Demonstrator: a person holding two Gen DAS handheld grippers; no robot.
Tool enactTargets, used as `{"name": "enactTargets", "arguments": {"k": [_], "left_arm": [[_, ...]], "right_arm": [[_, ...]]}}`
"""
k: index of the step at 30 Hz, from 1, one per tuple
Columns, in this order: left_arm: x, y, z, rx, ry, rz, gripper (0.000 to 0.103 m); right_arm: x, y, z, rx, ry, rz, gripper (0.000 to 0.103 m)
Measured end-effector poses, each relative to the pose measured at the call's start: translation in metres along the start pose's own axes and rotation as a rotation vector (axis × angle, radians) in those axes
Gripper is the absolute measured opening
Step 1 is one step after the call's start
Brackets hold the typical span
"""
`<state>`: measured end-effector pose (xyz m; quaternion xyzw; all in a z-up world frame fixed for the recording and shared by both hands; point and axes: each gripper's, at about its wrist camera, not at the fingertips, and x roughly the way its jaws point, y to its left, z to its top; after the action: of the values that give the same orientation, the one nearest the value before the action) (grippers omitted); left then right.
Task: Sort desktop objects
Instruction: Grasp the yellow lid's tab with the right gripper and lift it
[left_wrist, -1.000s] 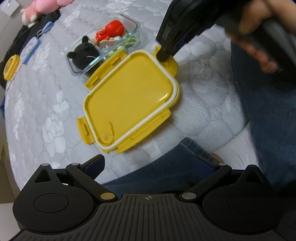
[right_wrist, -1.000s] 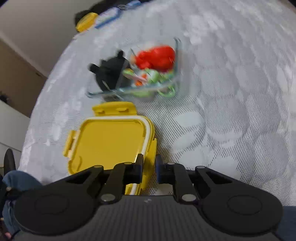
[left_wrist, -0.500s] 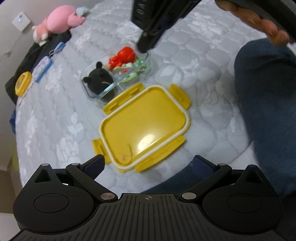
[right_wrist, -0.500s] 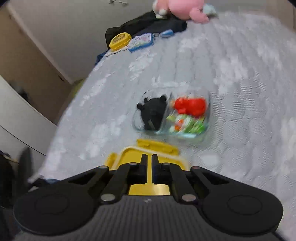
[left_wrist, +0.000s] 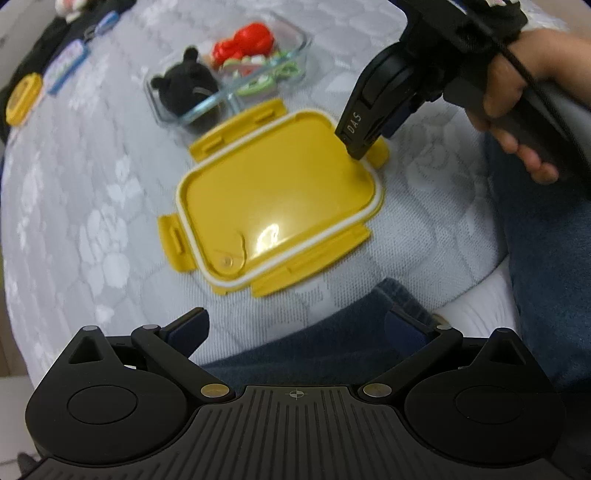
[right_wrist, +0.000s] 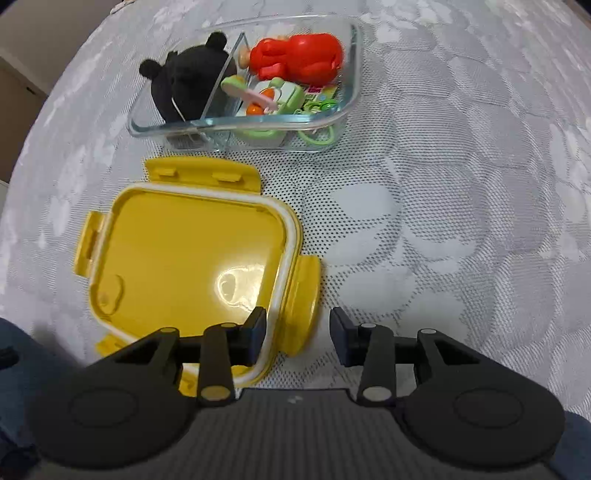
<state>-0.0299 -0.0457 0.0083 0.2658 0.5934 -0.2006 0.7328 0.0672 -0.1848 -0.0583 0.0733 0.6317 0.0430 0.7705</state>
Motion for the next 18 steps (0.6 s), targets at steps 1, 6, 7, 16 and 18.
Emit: {"name": "enactTargets", "arguments": {"k": [1,6,7,16,18], "left_arm": [[0.001,0.002,0.001,-0.011,0.012,-0.006,0.103],[0.002,0.006,0.003,-0.020,0.010,0.014,0.103],[0.002,0.006,0.004,-0.015,0.010,0.014,0.103],[-0.001,0.003,0.007,0.012,-0.009,0.019,0.103],[-0.004,0.000,0.010,0.019,-0.024,0.025,0.103]], "right_arm": [[0.003,0.001,0.000,0.003,-0.004,0.007,0.042],[0.014,-0.003,0.001,0.051,-0.057,0.060,0.045],[0.013,-0.002,0.001,0.028,-0.069,0.062,0.035],[-0.027,-0.020,0.003,0.024,-0.133,0.213,0.012],[-0.042,-0.023,0.005,0.023,-0.153,0.231,0.012]]}}
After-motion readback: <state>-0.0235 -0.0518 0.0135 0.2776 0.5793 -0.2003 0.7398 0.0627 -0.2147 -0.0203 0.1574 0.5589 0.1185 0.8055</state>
